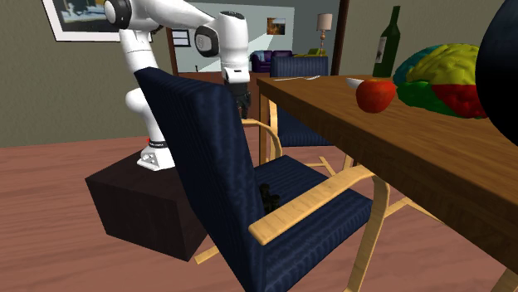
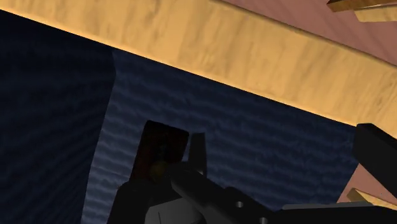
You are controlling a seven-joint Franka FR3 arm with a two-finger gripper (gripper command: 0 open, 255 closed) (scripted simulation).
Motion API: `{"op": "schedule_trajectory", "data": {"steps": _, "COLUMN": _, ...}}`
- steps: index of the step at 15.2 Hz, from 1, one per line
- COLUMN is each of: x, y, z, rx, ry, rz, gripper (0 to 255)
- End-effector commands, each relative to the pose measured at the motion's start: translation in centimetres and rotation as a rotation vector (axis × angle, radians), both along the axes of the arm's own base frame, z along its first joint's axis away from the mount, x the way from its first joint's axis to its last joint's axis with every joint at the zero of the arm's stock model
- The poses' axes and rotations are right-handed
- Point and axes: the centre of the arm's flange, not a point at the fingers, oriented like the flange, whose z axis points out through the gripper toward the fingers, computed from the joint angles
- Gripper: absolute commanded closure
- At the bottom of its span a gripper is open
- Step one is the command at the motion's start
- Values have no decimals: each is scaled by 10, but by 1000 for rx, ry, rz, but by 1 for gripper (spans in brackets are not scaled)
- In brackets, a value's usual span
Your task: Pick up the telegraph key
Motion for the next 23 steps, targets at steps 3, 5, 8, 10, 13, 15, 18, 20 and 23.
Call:
{"op": "schedule_trajectory", "data": {"steps": 3, "x": 32, "y": -32, "z": -25, "rx": -9, "ry": -5, "rz": -68, "gripper": 0}}
{"op": "schedule_trajectory", "data": {"steps": 5, "x": 47, "y": -48, "z": -39, "rx": -12, "ry": -7, "rz": -102, "gripper": 0}}
{"op": "schedule_trajectory", "data": {"steps": 8, "x": 67, "y": -74, "z": -59, "rx": -18, "ry": -10, "rz": -152, "gripper": 0}}
{"op": "schedule_trajectory", "data": {"steps": 10, "x": 80, "y": -91, "z": -72, "rx": -22, "ry": -12, "rz": -185, "gripper": 0}}
{"op": "schedule_trajectory", "data": {"steps": 13, "x": 99, "y": -119, "z": -91, "rx": -28, "ry": -15, "rz": -236, "gripper": 0}}
{"op": "schedule_trajectory", "data": {"steps": 15, "x": 110, "y": -138, "z": -104, "rx": -31, "ry": -17, "rz": -269, "gripper": 0}}
{"op": "schedule_trajectory", "data": {"steps": 18, "x": 121, "y": -157, "z": -117, "rx": -35, "ry": -19, "rz": -303, "gripper": 0}}
{"op": "schedule_trajectory", "data": {"steps": 20, "x": 121, "y": -157, "z": -127, "rx": -35, "ry": -19, "rz": -303, "gripper": 0}}
{"op": "schedule_trajectory", "data": {"steps": 23, "x": 121, "y": -157, "z": -143, "rx": -35, "ry": -19, "rz": -303, "gripper": 0}}
